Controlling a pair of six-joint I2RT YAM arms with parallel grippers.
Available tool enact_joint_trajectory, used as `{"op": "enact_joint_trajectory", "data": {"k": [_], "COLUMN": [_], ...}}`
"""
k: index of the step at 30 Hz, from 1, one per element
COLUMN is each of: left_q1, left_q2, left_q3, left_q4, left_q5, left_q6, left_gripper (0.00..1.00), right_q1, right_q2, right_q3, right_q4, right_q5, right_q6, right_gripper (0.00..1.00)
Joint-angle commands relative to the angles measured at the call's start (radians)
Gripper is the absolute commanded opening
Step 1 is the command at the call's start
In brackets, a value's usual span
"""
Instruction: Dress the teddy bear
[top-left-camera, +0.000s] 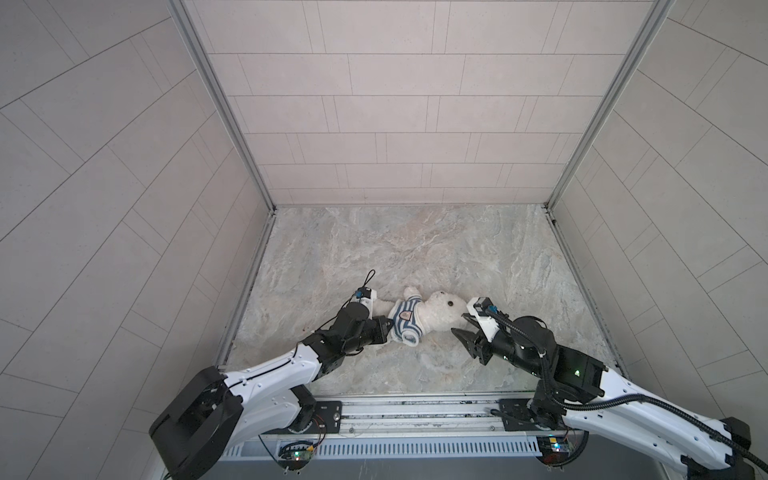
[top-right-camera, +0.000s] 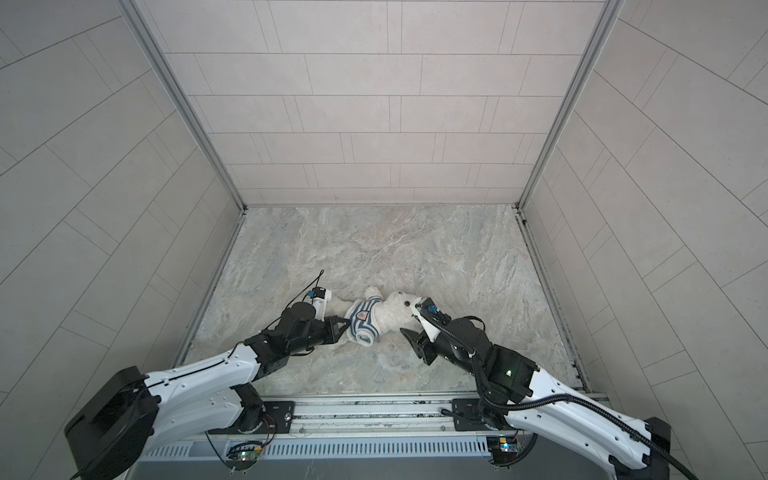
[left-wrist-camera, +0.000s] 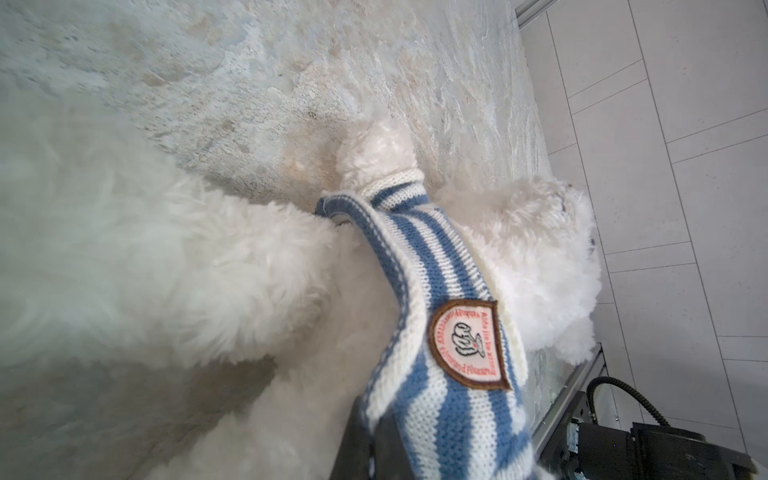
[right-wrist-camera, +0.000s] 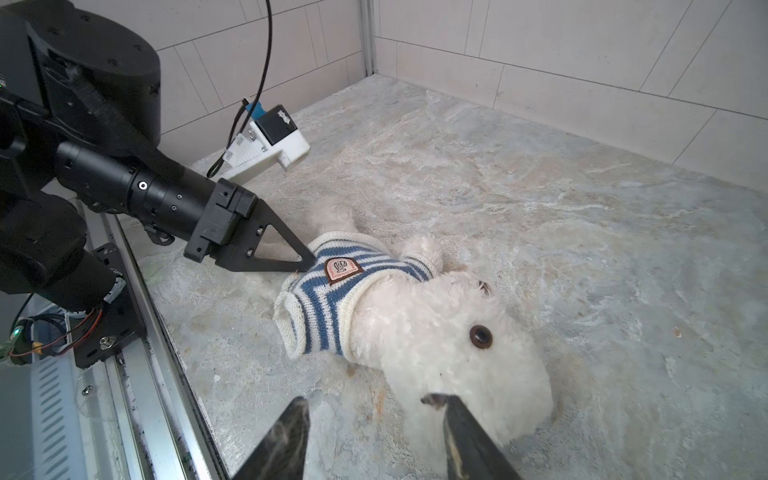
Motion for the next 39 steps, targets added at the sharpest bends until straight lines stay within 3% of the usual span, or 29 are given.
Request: {"op": "enact_joint_trajectory", "data": {"k": [1,5,9,13,27,39], "left_q1": [-0.004,-0.004,-0.004,-0.005,-0.004,-0.004], "left_q2": [0.018,0.029,0.032,0.033,0.045,0.038], "left_q3": [-0.011,-0.006,0.001,0.003,0.025,0.032], "left_q4": [0.033,0.041,0.043,0.043,0.048,0.042], "left_q5": [0.002,0.009,0.021,0.027,0.058,0.058], "left_q6": [-0.002,-0.006,-0.009,-0.014,-0.032,-0.040], "left_gripper": [0.00,0.00,0.00,0.00,0.00,0.00], "right_q1": [0.050,0.149,0.224,0.233,0.237,0.238], "right_q2": [0.030,0.190,0.386,0.502,0.722,0.823], "right_q3": [-0.013,0.039,0.111,0.147,0.260,0.331], "right_q4": [0.038,0.127,0.170,0.180,0.153,0.038], "right_q5": [-0.070,-0.067,-0.025,0.012,0.086,0.232], "right_q6": [-0.091,-0.191,-0.278,-0.314,-0.408,-0.440], "right_gripper": [0.49,0.26,0.20,0.14,0.00,0.00]}}
